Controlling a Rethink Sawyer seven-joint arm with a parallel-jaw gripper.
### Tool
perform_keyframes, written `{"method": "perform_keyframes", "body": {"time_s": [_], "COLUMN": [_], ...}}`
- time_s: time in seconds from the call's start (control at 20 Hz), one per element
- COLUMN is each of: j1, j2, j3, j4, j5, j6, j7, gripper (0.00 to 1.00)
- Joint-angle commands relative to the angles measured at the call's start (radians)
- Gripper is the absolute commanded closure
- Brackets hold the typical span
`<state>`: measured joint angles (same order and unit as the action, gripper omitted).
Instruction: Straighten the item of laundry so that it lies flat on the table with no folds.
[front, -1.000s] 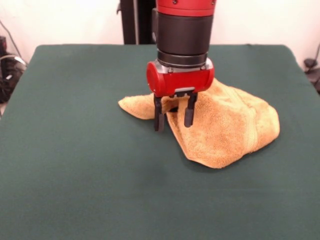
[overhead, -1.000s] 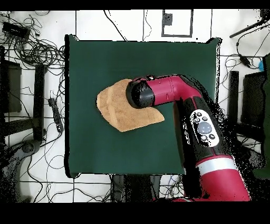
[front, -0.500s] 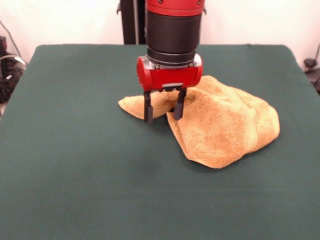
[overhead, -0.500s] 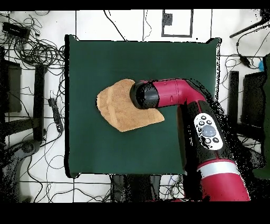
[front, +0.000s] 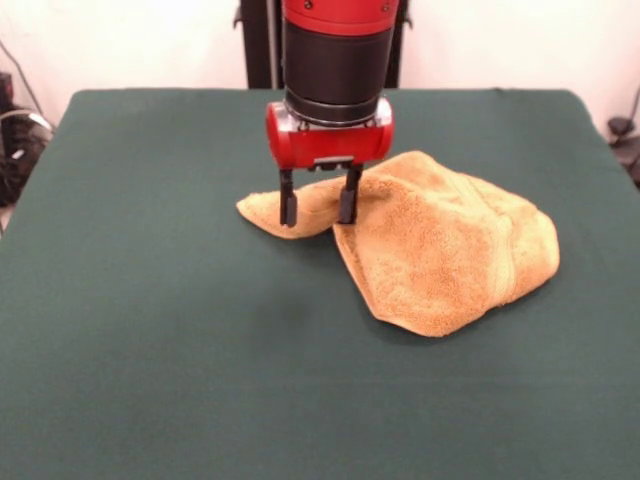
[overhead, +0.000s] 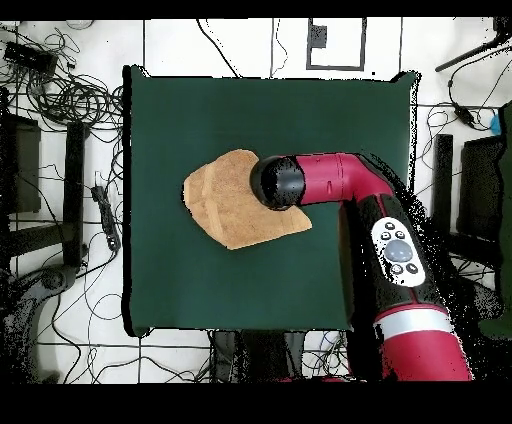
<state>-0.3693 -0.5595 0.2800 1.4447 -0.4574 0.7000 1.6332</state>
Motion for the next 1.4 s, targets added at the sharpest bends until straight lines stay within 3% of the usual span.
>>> {"method": "perform_keyframes", "body": {"time_s": [0.05, 0.3, 0.6, 0.95, 1.4], "j1": [0.041, 0.010, -0.017, -0.042, -0.026], "j2": [0.117, 0.130, 0.135, 0.140, 0.157], "j3": [0.023, 0.065, 0.093, 0.121, 0.097], "j4": [0.092, 0.126, 0.165, 0.195, 0.177], "j5": [0.070, 0.111, 0.134, 0.055, -0.072], "j6": [0.194, 0.200, 0.077, -0.083, -0.148], "j7": [0.048, 0.012, 0.018, -0.044, -0.103], "gripper": [0.00, 0.00, 0.00, 0.00, 0.00]}}
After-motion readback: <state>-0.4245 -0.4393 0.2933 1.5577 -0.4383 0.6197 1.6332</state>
